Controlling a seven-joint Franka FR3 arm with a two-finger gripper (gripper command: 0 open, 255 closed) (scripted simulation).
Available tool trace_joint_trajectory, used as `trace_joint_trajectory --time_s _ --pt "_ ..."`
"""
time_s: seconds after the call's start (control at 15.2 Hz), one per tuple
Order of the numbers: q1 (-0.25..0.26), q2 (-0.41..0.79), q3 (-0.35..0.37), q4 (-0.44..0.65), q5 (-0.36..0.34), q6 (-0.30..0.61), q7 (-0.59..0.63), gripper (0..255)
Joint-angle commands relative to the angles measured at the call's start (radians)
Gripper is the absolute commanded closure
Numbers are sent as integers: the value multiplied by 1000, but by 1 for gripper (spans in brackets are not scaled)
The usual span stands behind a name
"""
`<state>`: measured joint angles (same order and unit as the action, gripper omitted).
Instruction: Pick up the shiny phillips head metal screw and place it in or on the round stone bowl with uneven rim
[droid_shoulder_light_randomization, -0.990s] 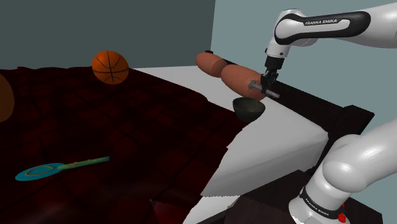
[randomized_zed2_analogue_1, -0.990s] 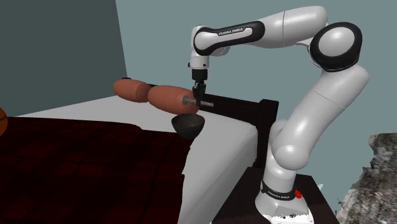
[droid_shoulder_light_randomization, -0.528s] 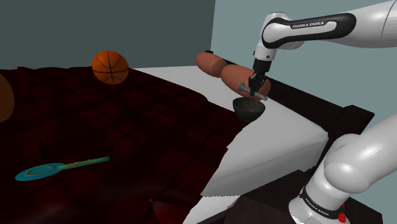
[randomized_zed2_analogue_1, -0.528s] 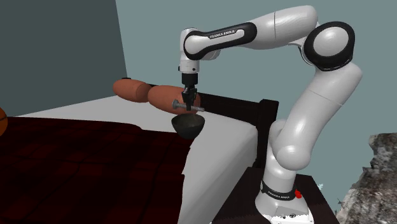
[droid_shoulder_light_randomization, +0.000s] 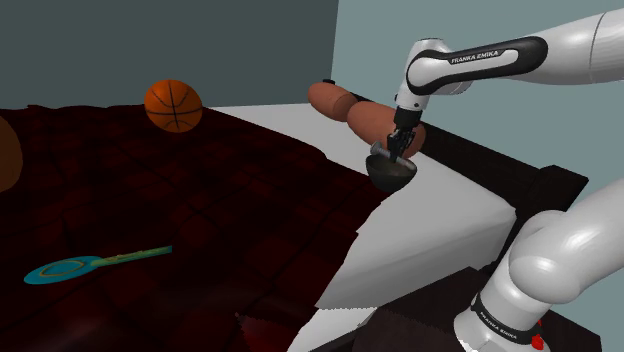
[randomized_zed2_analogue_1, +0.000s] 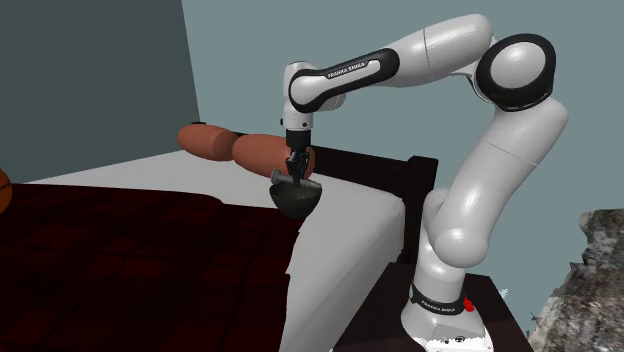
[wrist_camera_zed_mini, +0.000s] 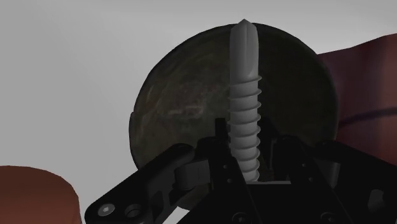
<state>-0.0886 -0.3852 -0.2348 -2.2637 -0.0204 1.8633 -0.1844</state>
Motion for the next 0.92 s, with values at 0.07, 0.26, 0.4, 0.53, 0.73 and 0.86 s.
trace_joint_trajectory --time_s 0.07,0.26,0.4,0.53,0.73,0.86 --pt "0 1 -1 -18 0 20 0 255" --pt "0 2 0 -18 0 20 0 255" --pt "0 2 0 -18 0 20 0 255" --pt "0 2 0 -18 0 20 0 0" --pt "0 1 0 -18 0 20 0 0" --pt "0 2 0 -18 0 20 0 0"
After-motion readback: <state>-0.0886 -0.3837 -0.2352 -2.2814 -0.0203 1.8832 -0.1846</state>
